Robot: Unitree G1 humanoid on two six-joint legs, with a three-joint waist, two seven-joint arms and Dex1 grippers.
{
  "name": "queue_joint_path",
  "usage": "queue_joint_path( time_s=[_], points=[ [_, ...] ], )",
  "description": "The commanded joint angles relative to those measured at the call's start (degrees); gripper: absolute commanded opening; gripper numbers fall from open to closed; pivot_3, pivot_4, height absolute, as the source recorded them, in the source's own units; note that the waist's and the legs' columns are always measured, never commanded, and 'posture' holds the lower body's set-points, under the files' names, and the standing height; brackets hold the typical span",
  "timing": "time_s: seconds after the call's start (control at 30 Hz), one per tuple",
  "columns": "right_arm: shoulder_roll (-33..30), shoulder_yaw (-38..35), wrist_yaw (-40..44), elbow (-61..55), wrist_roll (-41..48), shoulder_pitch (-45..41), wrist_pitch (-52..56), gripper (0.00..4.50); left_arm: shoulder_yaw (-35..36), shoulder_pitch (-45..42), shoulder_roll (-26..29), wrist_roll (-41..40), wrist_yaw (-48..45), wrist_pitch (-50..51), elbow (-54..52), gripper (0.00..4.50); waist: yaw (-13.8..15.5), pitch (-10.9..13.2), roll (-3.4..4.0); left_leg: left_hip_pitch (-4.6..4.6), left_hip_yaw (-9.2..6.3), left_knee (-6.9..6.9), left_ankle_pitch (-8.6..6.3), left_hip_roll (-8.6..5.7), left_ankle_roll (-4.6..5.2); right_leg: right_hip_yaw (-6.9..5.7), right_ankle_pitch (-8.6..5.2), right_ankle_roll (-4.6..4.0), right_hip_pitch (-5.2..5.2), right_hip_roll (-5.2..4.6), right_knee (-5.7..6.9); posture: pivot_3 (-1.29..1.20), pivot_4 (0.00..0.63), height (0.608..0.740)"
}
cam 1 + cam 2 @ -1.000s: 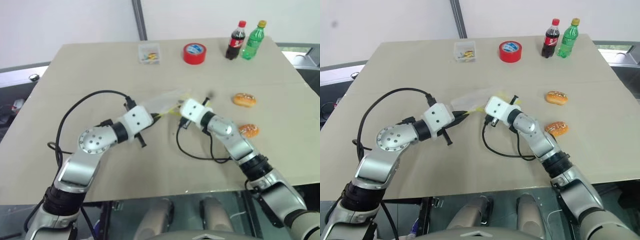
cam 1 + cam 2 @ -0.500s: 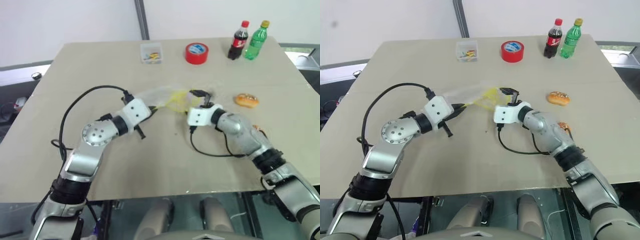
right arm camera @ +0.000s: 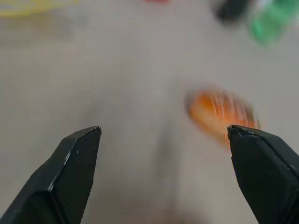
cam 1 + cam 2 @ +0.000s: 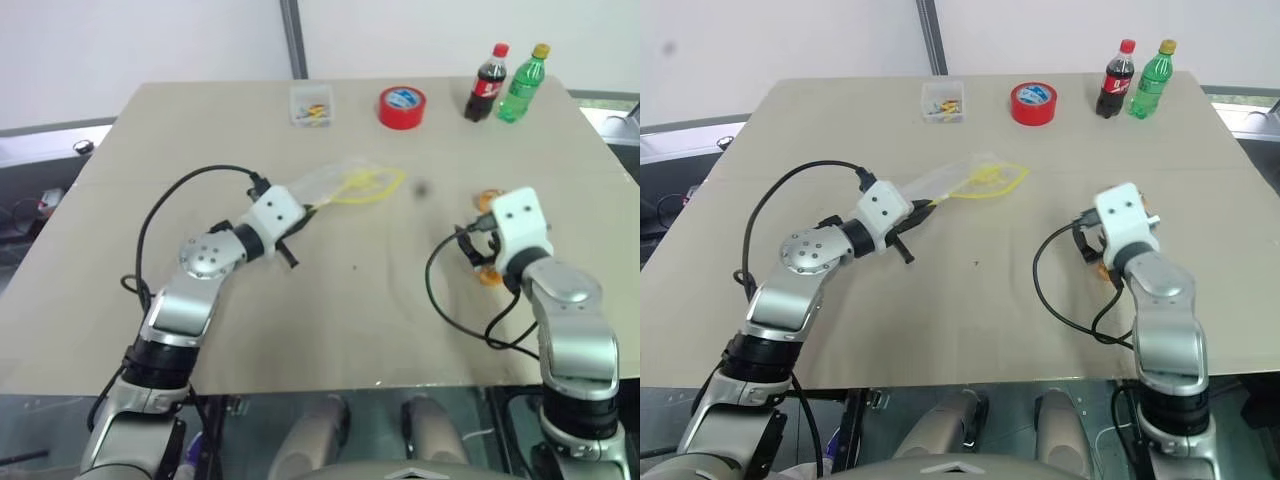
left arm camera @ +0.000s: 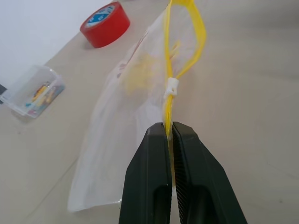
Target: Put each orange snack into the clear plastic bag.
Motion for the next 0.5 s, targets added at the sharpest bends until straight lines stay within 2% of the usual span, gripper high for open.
queue_joint_path(
  time_s=[0.03,0.2,0.4,0.5],
  points=[
    [4.02,-2.88,-5.48,-9.33,-2.24,-3.13,16.9,4.43,0.05,-2.31,-0.22,-0.23,-0.79,-1.18,0.66,0.0,-0.11,0.0,0.0,0.0,-0.02,0.0,0.0,0.01,0.0,-0.02,0.0,0.0,0.0,0.0,0.01,0.0,0.15,0.71],
    [11.46,-7.18,-10.59,-9.67,-4.34,-5.91,21.06,4.43,-0.67,-3.68,-0.71,-0.06,-1.49,-1.94,2.56,0.0,-0.27,-0.01,0.01,0.03,-0.03,-0.04,0.0,0.01,-0.01,-0.04,0.0,0.0,0.0,-0.01,0.02,0.0,0.15,0.71],
    [20.06,-14.38,-11.72,-6.27,-4.46,-10.85,21.06,4.43,-0.43,-4.08,-0.82,0.1,-1.92,-2.1,3.19,0.0,-0.47,-0.01,0.02,0.04,-0.01,-0.04,0.0,0.01,-0.01,-0.02,0.0,0.0,0.0,-0.02,0.03,0.0,0.15,0.71],
    [22.46,-17.0,-11.92,-4.01,-4.06,-13.42,21.06,4.43,-0.27,-3.58,-0.69,0.05,-1.85,-1.73,2.57,0.0,-0.43,0.0,0.04,0.05,-0.02,-0.04,0.0,0.01,-0.01,-0.04,0.0,0.0,0.0,-0.01,0.02,0.0,0.15,0.71]
  ],
)
